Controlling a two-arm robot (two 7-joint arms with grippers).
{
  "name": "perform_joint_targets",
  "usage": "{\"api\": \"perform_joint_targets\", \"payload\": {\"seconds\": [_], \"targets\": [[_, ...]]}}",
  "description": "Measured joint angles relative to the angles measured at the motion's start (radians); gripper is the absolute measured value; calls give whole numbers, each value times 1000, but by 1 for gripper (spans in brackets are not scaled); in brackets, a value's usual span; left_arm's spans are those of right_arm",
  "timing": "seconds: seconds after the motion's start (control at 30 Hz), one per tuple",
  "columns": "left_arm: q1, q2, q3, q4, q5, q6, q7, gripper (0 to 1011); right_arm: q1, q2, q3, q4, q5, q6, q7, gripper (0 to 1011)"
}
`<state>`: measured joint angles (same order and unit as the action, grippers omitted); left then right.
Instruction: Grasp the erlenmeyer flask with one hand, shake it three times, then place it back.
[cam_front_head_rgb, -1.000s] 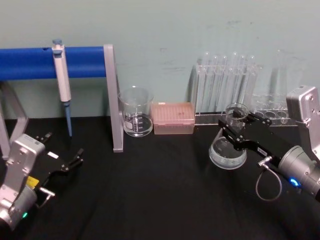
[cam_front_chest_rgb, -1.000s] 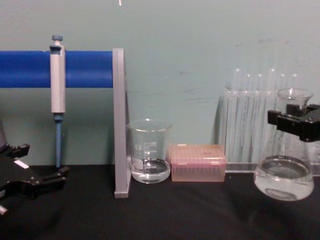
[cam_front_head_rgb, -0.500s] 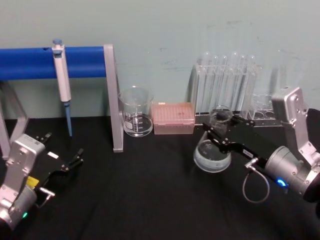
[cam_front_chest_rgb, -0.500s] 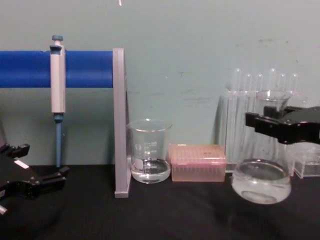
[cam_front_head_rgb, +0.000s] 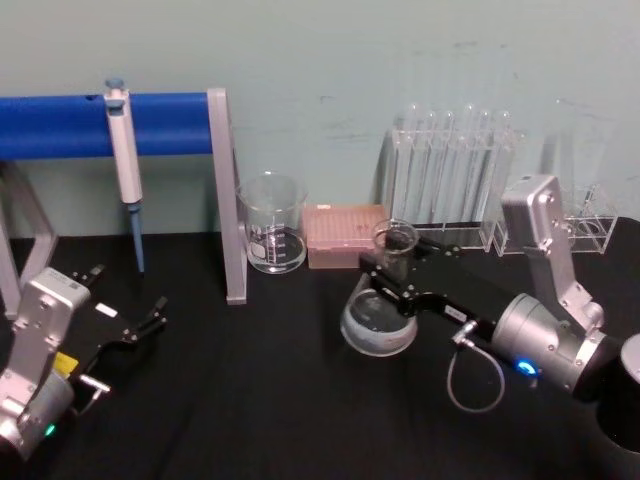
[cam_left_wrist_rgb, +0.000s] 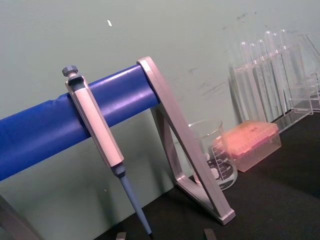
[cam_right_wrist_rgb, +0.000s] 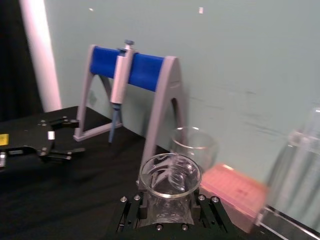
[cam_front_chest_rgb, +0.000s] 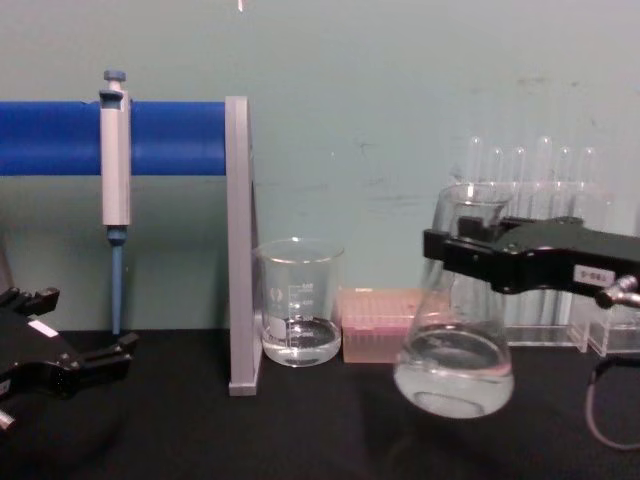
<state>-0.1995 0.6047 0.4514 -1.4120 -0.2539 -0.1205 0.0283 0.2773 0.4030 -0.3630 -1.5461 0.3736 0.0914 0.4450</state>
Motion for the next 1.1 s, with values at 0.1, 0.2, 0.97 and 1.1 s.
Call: {"api": "perform_joint_targets", "payload": {"seconds": [0.1, 0.2, 0.97, 1.1], "targets": [[0, 0, 0, 0, 0, 0, 0, 1001, 13, -4, -21, 8, 10, -2, 19, 451], [0, 0, 0, 0, 0, 0, 0, 1001, 21, -5, -37, 12, 20, -2, 33, 451], [0, 0, 0, 0, 0, 0, 0, 1001, 57, -1, -115, 24, 74, -6, 67, 451], [0, 0, 0, 0, 0, 0, 0, 1001, 60, 3, -120, 24, 79, -5, 67, 451]]}}
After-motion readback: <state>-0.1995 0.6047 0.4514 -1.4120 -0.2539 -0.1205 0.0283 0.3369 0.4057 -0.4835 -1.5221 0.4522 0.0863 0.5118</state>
